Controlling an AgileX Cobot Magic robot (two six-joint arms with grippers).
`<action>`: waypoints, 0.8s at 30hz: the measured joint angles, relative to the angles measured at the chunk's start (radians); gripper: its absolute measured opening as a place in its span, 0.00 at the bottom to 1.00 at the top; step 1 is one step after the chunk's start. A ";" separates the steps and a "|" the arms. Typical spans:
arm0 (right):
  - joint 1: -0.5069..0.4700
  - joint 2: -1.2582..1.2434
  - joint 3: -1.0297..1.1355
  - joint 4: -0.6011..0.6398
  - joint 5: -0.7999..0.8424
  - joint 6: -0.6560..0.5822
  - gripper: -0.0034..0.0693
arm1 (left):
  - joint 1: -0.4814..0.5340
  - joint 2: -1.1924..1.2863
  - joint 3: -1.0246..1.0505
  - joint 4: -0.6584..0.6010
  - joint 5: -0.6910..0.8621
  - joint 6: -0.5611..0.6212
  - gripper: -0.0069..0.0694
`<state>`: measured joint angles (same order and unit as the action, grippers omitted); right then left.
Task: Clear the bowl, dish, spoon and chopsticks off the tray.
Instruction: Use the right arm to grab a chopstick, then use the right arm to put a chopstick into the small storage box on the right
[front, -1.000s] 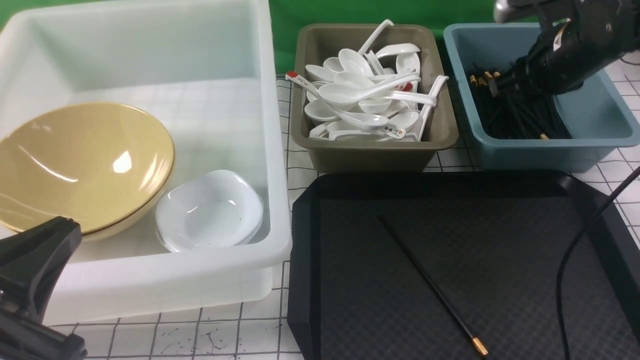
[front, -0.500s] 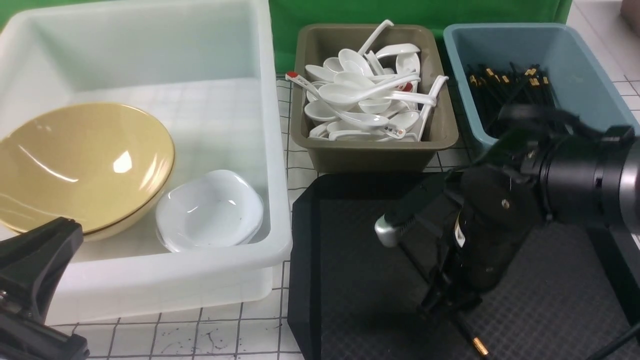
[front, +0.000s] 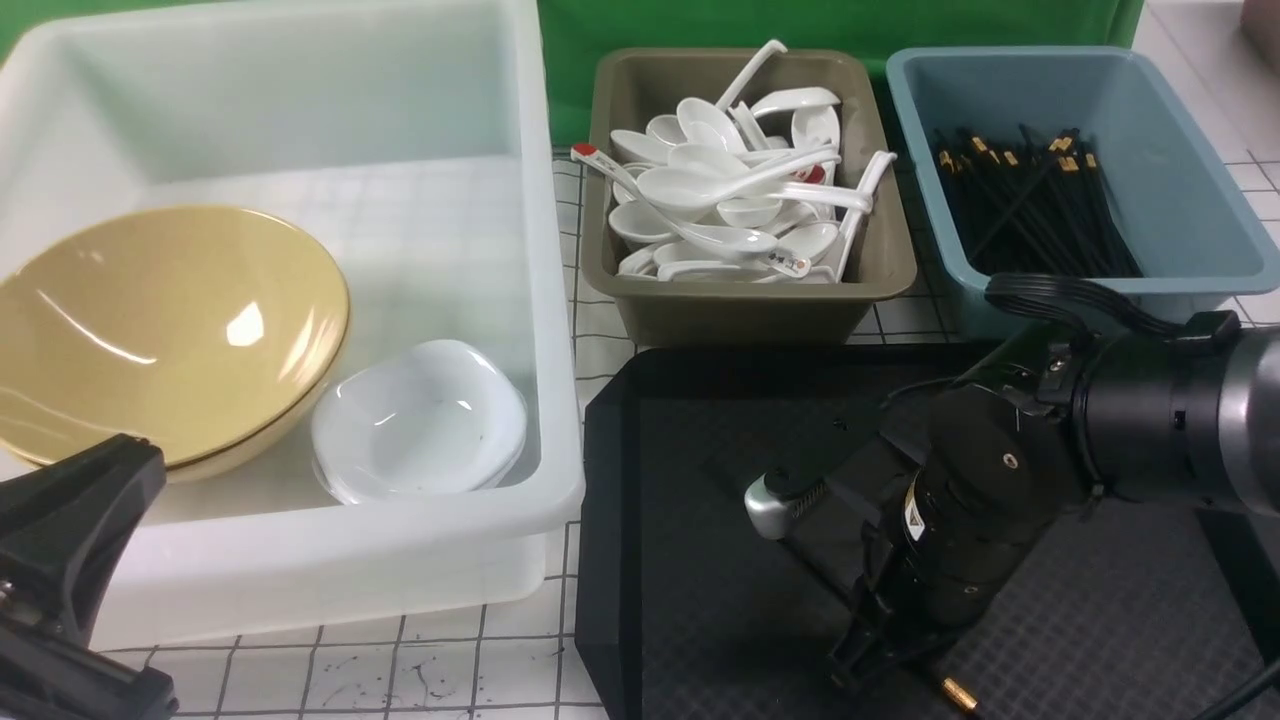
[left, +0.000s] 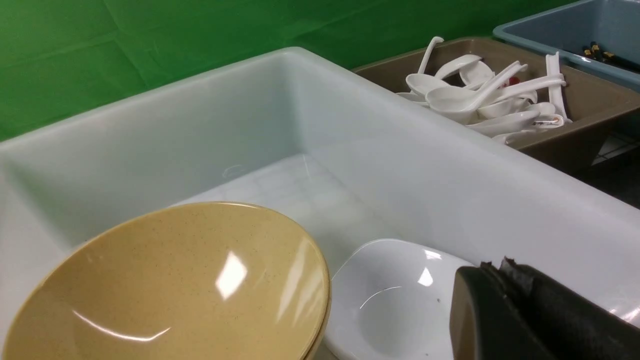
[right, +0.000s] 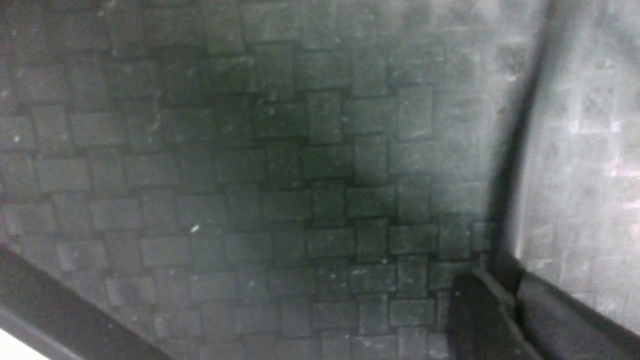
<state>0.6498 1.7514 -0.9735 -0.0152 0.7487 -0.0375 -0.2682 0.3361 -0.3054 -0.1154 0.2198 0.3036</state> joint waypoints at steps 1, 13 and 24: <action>0.000 -0.001 0.000 0.002 0.000 -0.008 0.16 | 0.000 0.000 0.000 0.000 0.000 0.000 0.07; -0.109 -0.394 -0.060 -0.092 -0.200 -0.045 0.16 | 0.000 0.000 0.000 0.000 0.000 0.000 0.07; -0.548 -0.047 -0.265 -0.180 -0.820 0.261 0.18 | 0.000 0.000 0.000 0.000 -0.025 0.000 0.07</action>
<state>0.1021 1.7041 -1.2386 -0.1949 -0.0709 0.2238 -0.2682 0.3361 -0.3054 -0.1154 0.1949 0.3036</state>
